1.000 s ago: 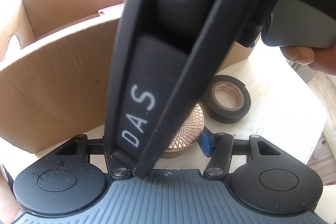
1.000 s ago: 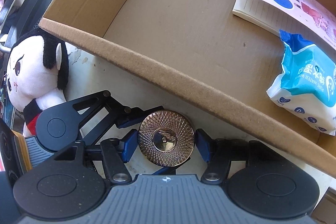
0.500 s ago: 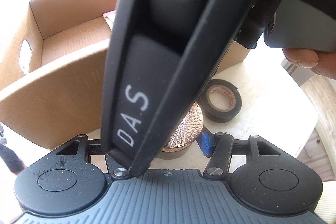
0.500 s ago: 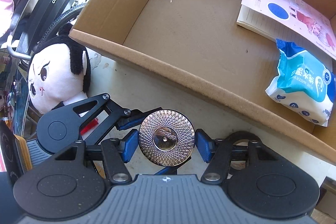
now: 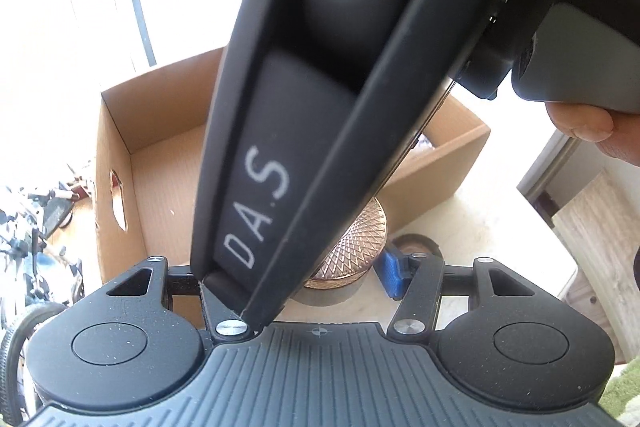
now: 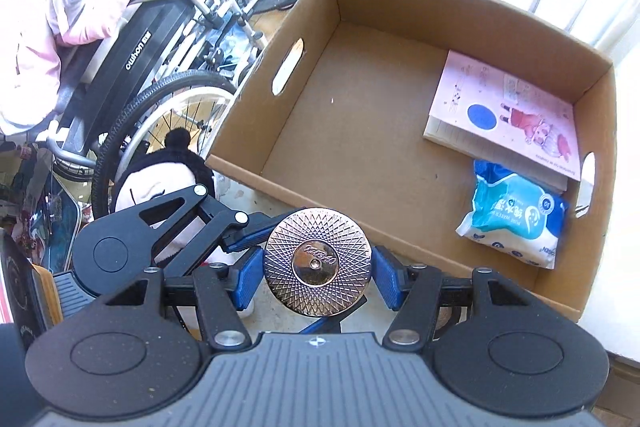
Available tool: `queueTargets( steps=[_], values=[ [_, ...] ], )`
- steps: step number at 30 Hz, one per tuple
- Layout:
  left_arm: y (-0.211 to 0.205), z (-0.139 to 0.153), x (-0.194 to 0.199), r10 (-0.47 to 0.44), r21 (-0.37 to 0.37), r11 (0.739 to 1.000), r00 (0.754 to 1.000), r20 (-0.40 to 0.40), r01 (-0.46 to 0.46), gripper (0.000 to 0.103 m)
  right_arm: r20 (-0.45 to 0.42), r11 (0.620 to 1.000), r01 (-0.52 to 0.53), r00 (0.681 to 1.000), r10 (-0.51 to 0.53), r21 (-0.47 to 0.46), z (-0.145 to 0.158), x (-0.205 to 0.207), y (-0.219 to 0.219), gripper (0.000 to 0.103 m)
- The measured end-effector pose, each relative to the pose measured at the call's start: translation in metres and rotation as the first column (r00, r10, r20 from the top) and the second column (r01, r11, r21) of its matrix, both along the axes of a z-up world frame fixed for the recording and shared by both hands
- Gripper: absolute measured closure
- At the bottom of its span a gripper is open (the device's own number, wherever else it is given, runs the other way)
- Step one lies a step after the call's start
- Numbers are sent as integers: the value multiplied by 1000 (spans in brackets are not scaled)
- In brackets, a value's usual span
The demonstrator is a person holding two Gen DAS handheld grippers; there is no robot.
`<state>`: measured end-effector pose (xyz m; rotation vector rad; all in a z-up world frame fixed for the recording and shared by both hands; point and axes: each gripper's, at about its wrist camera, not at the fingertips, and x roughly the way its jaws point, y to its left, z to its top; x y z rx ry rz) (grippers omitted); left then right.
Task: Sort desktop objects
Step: 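Lift the tin with the right gripper and carry it into the box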
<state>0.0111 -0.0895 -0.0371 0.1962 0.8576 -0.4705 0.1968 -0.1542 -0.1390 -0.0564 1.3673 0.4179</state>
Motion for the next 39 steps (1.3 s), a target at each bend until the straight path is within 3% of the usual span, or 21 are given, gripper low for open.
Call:
queueTargets(
  steps=[5,11,24,32,39],
  values=[
    [-11,20,19,-14,8,1000,999,33,13,46,30,1000,15,999,-15,2,8,23,-14,41],
    [-32,17,62,-12,17,1000,1000,13,12,47,-12,999,42,999,-42,28,-17,69,-41,41],
    [-79,-38,155,8,38,999,979,-202,-1,47,-198,995,68,979,-54,68,-112,142,-84,42],
    [-97,-54,182,34,59,998,954,-299,-17,47,-239,995,63,970,-42,79,-139,153,-92,42],
    [-102,-50,192,97,67,995,937,-337,-79,43,-201,998,23,980,-11,58,-145,148,-84,42]
  ],
)
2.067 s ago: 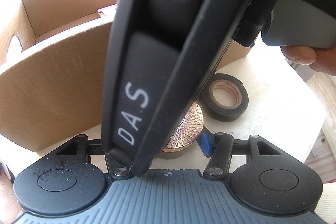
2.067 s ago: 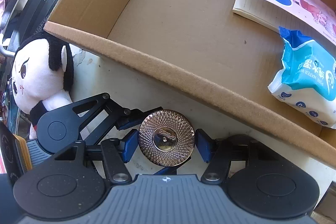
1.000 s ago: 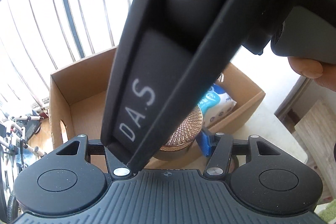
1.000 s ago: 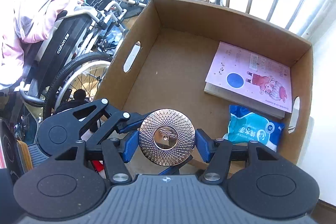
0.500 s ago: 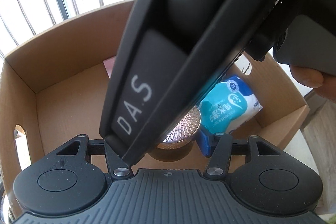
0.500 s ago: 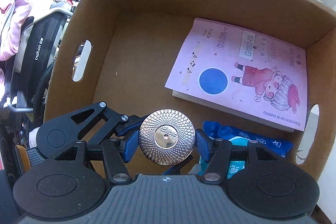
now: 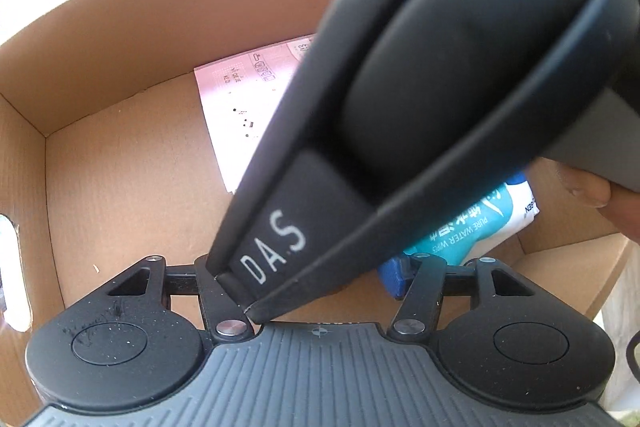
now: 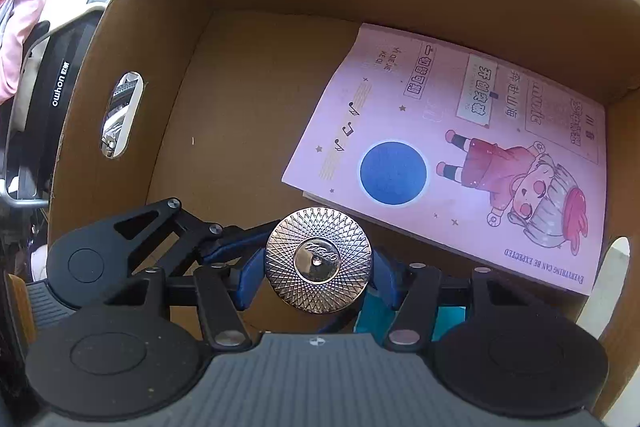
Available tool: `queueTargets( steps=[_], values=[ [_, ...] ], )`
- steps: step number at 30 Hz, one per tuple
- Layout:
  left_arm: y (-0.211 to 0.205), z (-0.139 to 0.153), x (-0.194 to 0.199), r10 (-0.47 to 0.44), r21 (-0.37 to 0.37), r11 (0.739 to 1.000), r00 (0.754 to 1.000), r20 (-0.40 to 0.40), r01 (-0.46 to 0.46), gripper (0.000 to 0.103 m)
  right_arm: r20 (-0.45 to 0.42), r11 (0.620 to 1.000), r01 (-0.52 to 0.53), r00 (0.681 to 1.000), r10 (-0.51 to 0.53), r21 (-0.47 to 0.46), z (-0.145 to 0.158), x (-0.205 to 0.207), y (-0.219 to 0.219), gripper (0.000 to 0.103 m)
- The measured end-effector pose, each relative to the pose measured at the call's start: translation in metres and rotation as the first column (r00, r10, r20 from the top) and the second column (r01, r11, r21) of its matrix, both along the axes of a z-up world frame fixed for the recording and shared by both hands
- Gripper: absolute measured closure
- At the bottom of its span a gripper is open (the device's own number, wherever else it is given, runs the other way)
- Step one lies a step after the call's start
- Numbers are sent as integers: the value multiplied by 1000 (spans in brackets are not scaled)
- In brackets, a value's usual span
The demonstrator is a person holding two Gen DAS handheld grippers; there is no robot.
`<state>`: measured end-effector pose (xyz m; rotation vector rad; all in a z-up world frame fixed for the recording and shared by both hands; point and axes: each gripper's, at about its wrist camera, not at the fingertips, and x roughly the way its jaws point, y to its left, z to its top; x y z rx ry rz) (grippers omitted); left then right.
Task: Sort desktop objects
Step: 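Lift the tin with the right gripper and carry it into the box, then lower the tin beside the wipes pack and open the right gripper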
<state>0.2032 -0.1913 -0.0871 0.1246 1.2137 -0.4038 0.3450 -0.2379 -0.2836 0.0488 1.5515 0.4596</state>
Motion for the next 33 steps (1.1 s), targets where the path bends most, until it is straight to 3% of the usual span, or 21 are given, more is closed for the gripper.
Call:
queueTargets(
  steps=[20,28,33],
  values=[
    [-15,21,-6,27,52,998,999,24,-28,37,27,999,-49,998,49,-10,6,-38,9,45],
    [-24,53,-19,57,45,997,994,90,-61,37,126,998,28,991,-34,47,46,-74,-11,45],
    [-29,81,-38,55,11,998,985,162,-57,35,213,989,106,969,-127,105,78,-71,-27,45]
  ],
)
